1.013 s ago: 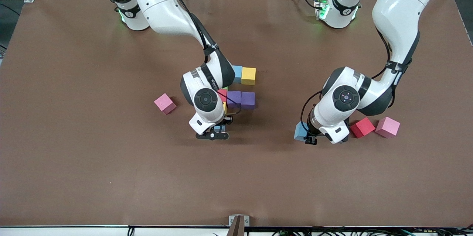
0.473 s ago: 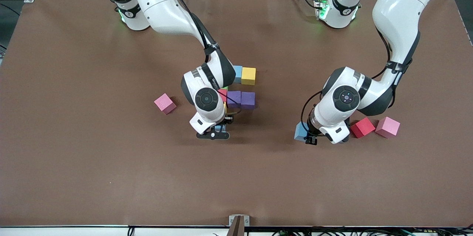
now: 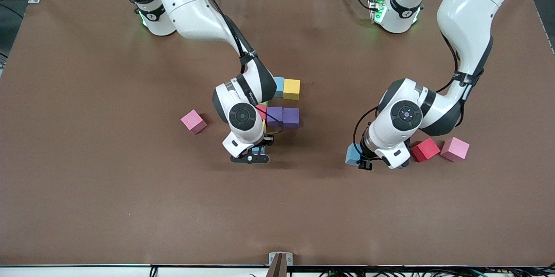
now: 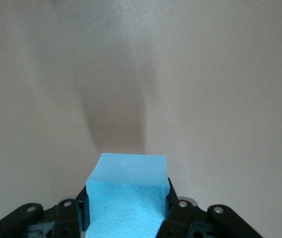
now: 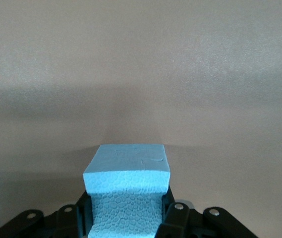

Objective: Arrange 11 blocks into digit 3
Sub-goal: 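Place light blue below yellow with the right gripper while the left gripper carries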

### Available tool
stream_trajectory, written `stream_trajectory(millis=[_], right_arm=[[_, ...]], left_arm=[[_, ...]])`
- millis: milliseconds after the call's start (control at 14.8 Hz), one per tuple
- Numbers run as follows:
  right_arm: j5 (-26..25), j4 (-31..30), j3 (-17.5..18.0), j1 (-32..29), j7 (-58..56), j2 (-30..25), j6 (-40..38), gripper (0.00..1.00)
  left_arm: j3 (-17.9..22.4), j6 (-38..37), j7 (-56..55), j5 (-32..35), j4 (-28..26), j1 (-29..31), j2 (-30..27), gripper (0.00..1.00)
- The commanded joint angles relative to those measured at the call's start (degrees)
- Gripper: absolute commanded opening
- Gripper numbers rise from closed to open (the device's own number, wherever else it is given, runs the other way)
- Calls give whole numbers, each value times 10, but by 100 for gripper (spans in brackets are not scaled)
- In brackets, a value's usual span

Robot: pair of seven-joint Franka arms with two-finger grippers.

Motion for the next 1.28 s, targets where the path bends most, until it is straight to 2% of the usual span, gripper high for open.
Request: stream_trajectory(millis=[0,68,608,878,1148,1215], right_arm=[[-4,-35,1,8,7,-19,6,96],[-4,-35,-1,8,6,-19,4,100],[-16,-33,-6,7,-2,-34,-12,100],[-16,-30,-7,2,-2,-67,-28,100],[-15,-34,-10,-36,-1,-115,-74,100],[-16,-34,-13,-50,-4,-126,-81,100]], left_arm=[[0,-6,-6,15,10,-3,4,37],[0,-6,-6,15,10,-3,4,37],[0,-6,-11,15,22,-5,7,37],[3,-6,-35,13,46,-41,29,37],[7,-6,-93,12,88,-86,65,37],[20,-6,-112,12,102,-108,76,37]])
